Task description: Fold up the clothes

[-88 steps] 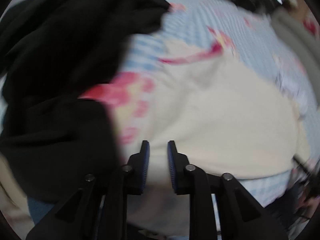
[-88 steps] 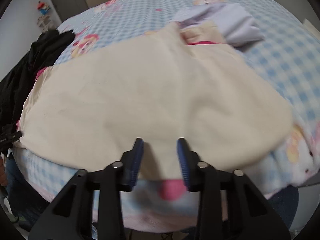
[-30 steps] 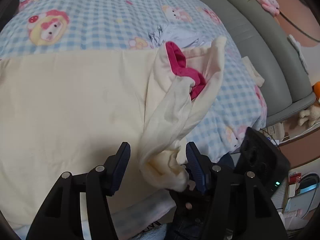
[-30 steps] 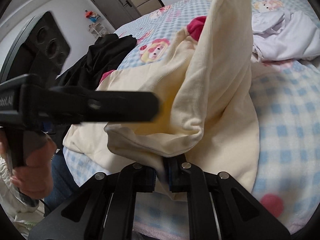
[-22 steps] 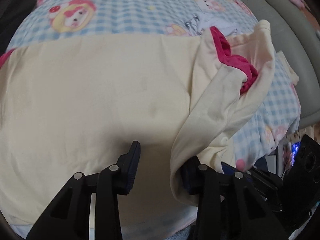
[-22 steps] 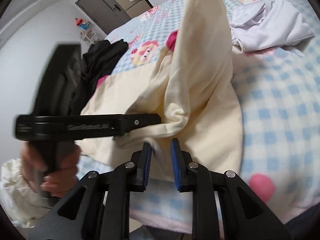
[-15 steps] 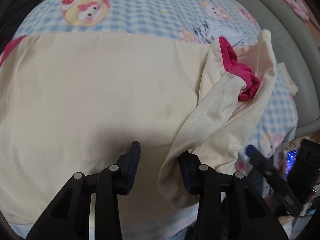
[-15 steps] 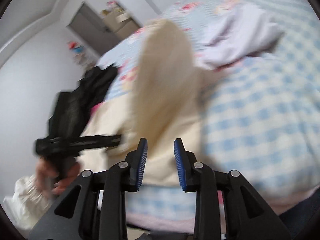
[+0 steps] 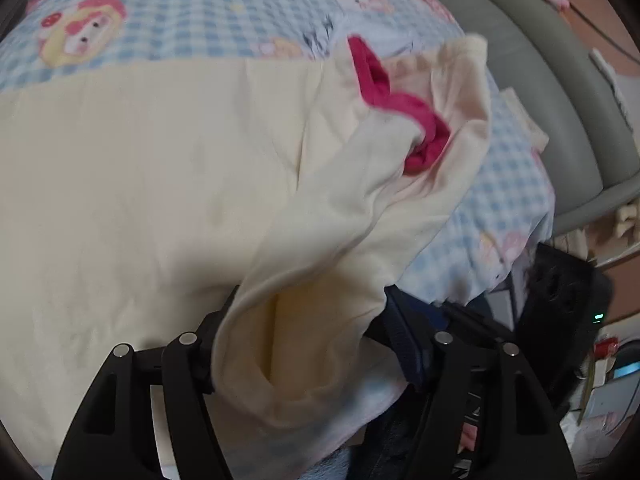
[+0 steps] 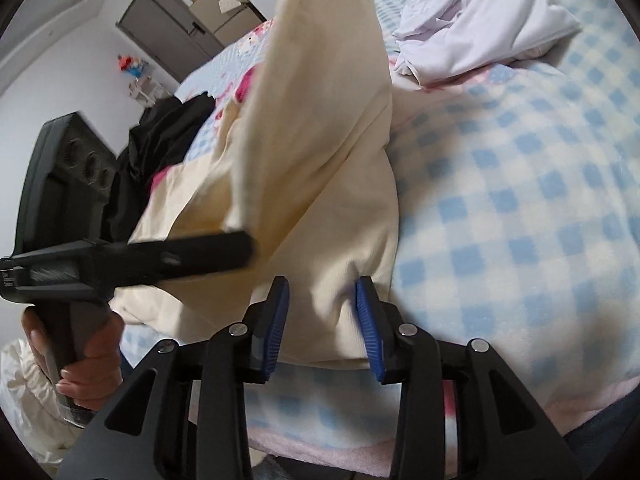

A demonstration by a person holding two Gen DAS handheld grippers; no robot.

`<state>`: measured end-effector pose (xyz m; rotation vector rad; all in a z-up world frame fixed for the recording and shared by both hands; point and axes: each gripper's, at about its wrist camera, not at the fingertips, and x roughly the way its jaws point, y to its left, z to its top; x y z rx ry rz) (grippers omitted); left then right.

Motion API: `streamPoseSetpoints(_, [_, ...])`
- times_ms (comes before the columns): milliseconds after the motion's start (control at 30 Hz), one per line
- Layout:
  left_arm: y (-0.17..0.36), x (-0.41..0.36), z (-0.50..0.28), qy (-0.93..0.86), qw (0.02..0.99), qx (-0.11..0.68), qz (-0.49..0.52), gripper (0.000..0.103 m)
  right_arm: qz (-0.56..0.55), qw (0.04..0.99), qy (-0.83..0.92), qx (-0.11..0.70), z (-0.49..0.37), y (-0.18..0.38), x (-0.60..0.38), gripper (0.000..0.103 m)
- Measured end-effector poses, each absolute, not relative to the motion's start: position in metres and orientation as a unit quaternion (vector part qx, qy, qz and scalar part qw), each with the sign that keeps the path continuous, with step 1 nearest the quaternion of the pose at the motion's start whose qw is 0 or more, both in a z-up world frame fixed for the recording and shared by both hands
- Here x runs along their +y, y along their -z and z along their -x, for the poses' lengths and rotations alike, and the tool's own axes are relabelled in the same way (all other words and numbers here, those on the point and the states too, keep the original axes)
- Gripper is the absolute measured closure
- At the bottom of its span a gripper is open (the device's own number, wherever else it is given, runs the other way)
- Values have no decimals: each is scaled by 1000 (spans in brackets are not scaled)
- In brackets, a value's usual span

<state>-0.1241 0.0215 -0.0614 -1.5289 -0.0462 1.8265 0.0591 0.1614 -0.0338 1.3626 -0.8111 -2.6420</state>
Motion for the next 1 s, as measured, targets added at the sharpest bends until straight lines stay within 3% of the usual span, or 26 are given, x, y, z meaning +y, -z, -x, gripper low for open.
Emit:
streamPoseSetpoints(33, [60,22,121,-721,365,0,589,76,-446,28,858,-253,-59,31,158,67])
streamPoseSetpoints(133, [43,17,121,-738,363,-2,569,92,-446,27,861,-243,-56,22,157,66])
streamPoseSetpoints(333, [5,-60,137,-767,329,-137,533,93,-403,42,875,-265,-56,-14,161,66])
streamPoseSetpoints(500, [38,-118,129,-756,278,-188,562,93,-415,59,877,-235,-44,-11,138,62])
streamPoseSetpoints(633, [75,-139,124,-733,245,-184,607,81,-481,50,847,-220,-35,26,123,61])
streamPoseSetpoints(700, [75,-147,123,-734,252,-187,602,63,-497,51,840,-213,-35,36,118,60])
streamPoseSetpoints(733, [69,-149,121,-740,262,-186,591,46,-494,49,841,-215,-37,34,119,60])
streamPoseSetpoints(767, [63,-152,120,-748,271,-181,578,40,-491,48,842,-217,-38,33,120,60])
streamPoseSetpoints(933, [52,-136,127,-768,279,-102,568,37,-489,47,844,-216,-38,27,120,58])
streamPoseSetpoints(1000, [64,-118,126,-772,256,-49,580,40,-491,46,844,-212,-34,28,118,56])
